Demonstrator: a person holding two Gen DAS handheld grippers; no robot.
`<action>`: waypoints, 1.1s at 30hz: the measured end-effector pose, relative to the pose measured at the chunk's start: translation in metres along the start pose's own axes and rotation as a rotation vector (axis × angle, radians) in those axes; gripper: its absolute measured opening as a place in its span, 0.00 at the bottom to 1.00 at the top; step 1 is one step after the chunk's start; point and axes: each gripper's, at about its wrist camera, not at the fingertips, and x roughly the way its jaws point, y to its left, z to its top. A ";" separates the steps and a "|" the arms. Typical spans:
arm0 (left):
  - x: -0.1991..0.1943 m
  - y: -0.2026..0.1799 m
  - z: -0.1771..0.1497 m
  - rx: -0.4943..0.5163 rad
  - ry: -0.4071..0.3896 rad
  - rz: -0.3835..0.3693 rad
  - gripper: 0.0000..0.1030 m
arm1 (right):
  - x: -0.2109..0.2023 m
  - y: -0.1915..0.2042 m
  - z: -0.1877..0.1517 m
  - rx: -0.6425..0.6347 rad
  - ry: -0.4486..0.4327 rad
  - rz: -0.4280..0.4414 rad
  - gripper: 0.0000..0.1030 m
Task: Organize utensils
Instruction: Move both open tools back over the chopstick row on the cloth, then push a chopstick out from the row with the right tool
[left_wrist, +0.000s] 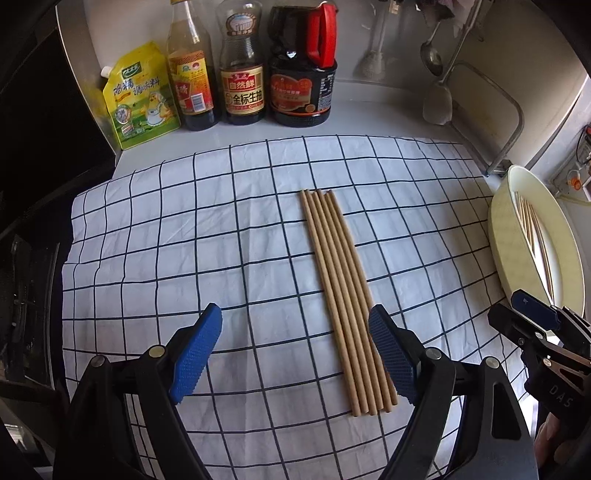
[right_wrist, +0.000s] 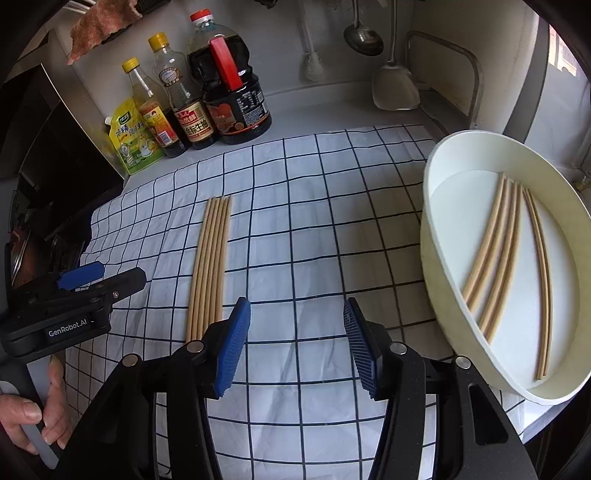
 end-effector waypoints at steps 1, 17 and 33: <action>0.001 0.003 -0.001 -0.003 0.003 0.003 0.78 | 0.003 0.003 0.000 -0.005 0.006 0.002 0.49; 0.033 0.040 -0.017 -0.020 0.071 0.035 0.78 | 0.064 0.038 -0.004 -0.050 0.095 -0.018 0.52; 0.047 0.040 -0.018 -0.023 0.087 0.000 0.78 | 0.089 0.056 -0.003 -0.091 0.122 -0.072 0.52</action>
